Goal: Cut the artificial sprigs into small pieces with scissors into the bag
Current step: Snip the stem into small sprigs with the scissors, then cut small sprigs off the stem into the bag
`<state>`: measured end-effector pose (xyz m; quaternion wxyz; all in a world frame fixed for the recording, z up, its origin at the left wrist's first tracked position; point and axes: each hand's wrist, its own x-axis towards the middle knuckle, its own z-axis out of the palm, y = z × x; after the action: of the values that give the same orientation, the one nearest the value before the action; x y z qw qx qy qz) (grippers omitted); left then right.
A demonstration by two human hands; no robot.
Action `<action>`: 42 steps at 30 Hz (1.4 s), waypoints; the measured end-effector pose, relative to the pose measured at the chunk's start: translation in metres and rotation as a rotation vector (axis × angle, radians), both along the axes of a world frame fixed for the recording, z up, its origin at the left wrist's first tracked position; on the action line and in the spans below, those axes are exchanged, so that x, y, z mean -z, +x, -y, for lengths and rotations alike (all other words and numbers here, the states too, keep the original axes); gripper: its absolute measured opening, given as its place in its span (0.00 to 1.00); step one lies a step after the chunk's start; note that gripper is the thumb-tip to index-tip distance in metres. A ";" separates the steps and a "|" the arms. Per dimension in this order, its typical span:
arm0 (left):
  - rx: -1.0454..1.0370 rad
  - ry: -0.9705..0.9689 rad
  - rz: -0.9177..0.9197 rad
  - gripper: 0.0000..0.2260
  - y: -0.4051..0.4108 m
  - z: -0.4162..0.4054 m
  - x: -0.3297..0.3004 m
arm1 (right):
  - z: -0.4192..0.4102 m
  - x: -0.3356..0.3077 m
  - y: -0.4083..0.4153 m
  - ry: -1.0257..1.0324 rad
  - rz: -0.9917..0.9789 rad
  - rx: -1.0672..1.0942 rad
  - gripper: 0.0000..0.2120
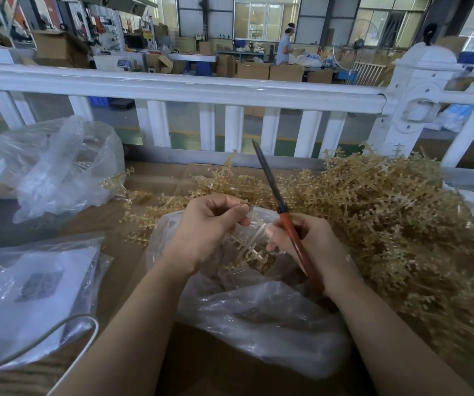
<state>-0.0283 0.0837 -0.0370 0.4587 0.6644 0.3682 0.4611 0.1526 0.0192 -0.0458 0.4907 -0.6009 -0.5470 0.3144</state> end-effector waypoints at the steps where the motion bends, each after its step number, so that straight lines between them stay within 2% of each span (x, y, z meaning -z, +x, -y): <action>1: 0.023 -0.041 0.044 0.04 0.001 0.001 -0.001 | 0.000 0.000 0.000 -0.011 0.013 -0.012 0.03; 3: 0.081 -0.182 0.210 0.16 0.002 0.002 -0.003 | 0.000 0.000 -0.001 -0.014 0.018 -0.004 0.04; 6: 0.197 -0.387 0.410 0.43 -0.002 -0.001 -0.004 | 0.000 0.000 0.000 0.026 -0.103 0.027 0.07; 7: 0.243 -0.428 0.421 0.49 -0.004 -0.002 -0.003 | 0.000 0.000 0.001 0.044 -0.171 0.031 0.09; 9: 0.335 -0.469 0.342 0.53 -0.009 -0.002 -0.005 | 0.000 0.000 0.003 0.079 -0.287 0.040 0.10; 11: 0.417 -0.469 0.186 0.46 -0.009 0.000 -0.003 | -0.001 0.001 0.004 0.098 -0.326 0.059 0.09; 13: 0.441 -0.456 0.078 0.31 -0.004 0.004 -0.001 | -0.002 0.003 0.004 0.108 -0.327 0.081 0.08; 15: 0.422 -0.445 0.049 0.19 0.003 0.007 0.001 | -0.004 0.005 0.003 0.108 -0.328 0.106 0.07; 20: 0.433 -0.411 -0.004 0.08 0.010 0.011 0.002 | -0.004 0.006 0.003 0.087 -0.301 0.119 0.06; 26: 0.462 -0.363 0.087 0.03 0.007 0.010 0.000 | -0.006 0.008 0.002 0.076 -0.248 0.157 0.05; 30: 0.272 -0.283 0.180 0.04 0.009 0.006 0.001 | -0.002 0.007 0.003 0.189 -0.213 0.160 0.08; 33: 0.124 -0.261 0.224 0.05 0.007 0.002 0.002 | 0.002 0.005 0.005 0.220 -0.071 0.155 0.09; 36: 0.065 -0.222 0.254 0.03 0.005 0.001 0.001 | 0.006 0.003 0.000 0.191 0.047 0.092 0.07; 39: 0.026 -0.202 0.278 0.09 0.004 -0.001 -0.001 | 0.010 0.001 -0.004 0.185 0.281 0.100 0.08; 42: 0.021 -0.191 0.299 0.08 -0.001 -0.003 -0.001 | 0.011 0.001 -0.004 0.179 0.478 0.137 0.06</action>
<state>-0.0290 0.0866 -0.0363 0.5741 0.5459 0.3309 0.5127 0.1482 0.0078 -0.0465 0.4190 -0.6479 -0.6311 0.0799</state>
